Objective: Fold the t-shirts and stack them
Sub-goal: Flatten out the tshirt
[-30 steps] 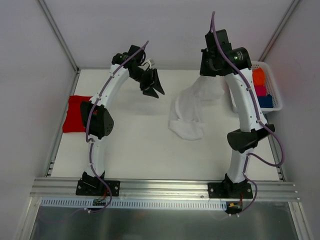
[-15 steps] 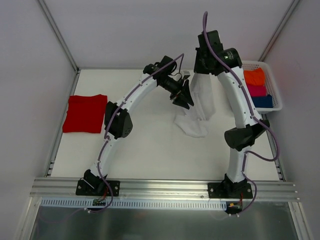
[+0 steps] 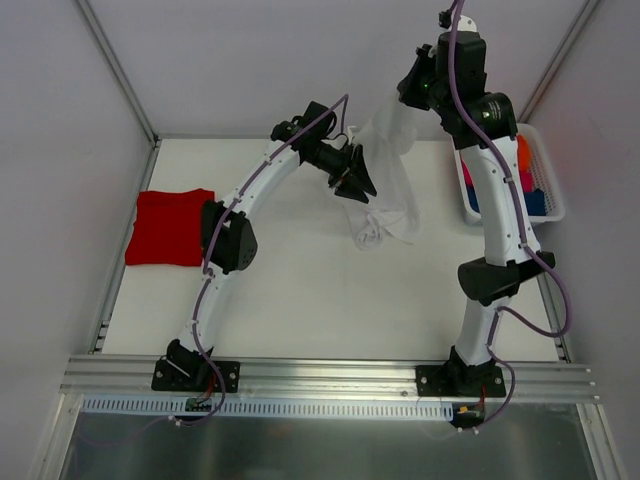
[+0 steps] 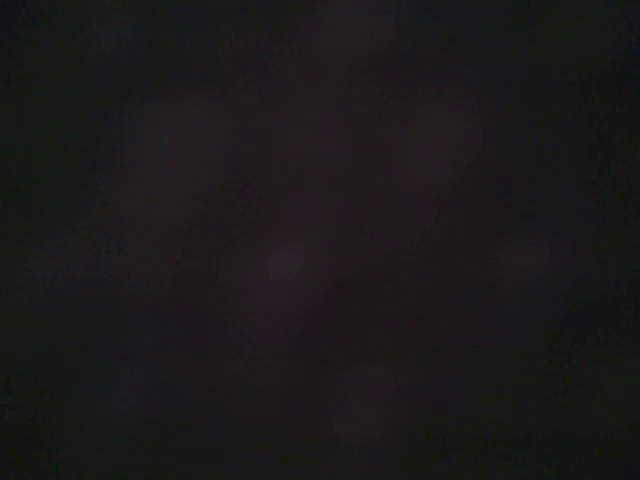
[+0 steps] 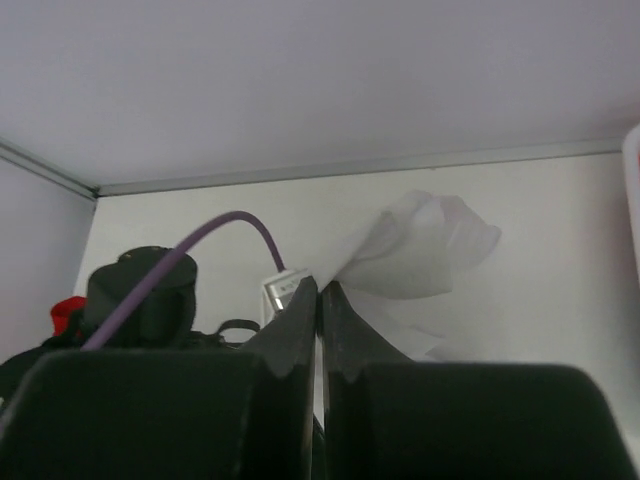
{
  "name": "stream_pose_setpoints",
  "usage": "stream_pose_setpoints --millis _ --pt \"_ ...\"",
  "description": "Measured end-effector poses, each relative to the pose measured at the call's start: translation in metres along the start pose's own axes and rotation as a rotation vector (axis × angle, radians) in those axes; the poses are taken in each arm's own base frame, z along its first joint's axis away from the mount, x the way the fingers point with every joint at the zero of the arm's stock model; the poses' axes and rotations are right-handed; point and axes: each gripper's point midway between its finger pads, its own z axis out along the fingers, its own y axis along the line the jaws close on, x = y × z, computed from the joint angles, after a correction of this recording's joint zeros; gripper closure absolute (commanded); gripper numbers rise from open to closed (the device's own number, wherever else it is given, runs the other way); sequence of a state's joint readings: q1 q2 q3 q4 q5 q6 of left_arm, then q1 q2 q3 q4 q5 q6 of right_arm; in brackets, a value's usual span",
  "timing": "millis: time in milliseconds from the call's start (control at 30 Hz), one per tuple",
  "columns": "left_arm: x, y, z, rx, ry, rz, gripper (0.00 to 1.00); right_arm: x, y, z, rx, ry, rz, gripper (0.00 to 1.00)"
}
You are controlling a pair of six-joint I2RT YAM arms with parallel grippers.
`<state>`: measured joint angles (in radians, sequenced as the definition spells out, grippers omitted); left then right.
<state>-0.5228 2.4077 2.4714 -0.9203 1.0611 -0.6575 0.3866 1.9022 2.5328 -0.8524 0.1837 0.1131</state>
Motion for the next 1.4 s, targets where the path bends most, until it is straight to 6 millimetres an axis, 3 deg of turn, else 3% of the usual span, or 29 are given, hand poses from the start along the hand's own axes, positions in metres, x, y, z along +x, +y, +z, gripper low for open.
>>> stream_pose_setpoints --millis 267,367,500,533,567,700,833,1000,1167,1233,1300,1400 --pt "-0.019 -0.005 0.004 0.002 -0.070 0.011 0.61 -0.022 0.028 0.009 -0.171 -0.048 0.136 0.99" --pt "-0.027 0.001 0.006 -0.017 -0.098 0.007 0.61 -0.024 0.027 0.009 -0.176 -0.052 0.148 0.99" --pt "-0.034 0.014 0.011 -0.052 -0.123 -0.012 0.52 -0.015 0.018 0.014 -0.139 -0.025 0.149 0.99" --pt "-0.034 0.017 0.013 -0.061 -0.125 -0.016 0.23 -0.010 0.013 0.017 -0.121 -0.009 0.146 1.00" --pt "-0.034 0.019 0.015 -0.067 -0.124 -0.009 0.01 -0.004 0.008 0.019 -0.102 0.009 0.143 0.99" --pt "-0.028 0.027 0.033 -0.104 -0.109 0.017 0.01 0.019 -0.005 0.027 -0.054 0.085 0.135 0.99" --pt "-0.031 0.044 0.052 -0.144 -0.101 0.068 0.01 0.031 -0.005 0.030 -0.064 0.132 0.135 1.00" --pt "-0.033 0.059 0.055 -0.171 -0.091 0.092 0.01 0.050 -0.001 0.032 -0.101 0.204 0.137 1.00" --pt "-0.040 0.044 0.038 -0.142 -0.136 0.180 0.01 0.089 -0.015 0.038 -0.048 0.320 0.134 0.99" --pt "-0.032 0.035 0.027 -0.103 -0.161 0.160 0.01 0.111 -0.027 0.038 -0.002 0.375 0.127 1.00" --pt "-0.016 0.028 0.009 0.001 -0.208 0.128 0.01 0.139 -0.042 0.038 0.063 0.419 0.105 1.00" --pt "-0.016 0.038 -0.029 0.165 -0.392 0.083 0.01 0.187 -0.063 0.028 0.152 0.463 0.045 1.00"
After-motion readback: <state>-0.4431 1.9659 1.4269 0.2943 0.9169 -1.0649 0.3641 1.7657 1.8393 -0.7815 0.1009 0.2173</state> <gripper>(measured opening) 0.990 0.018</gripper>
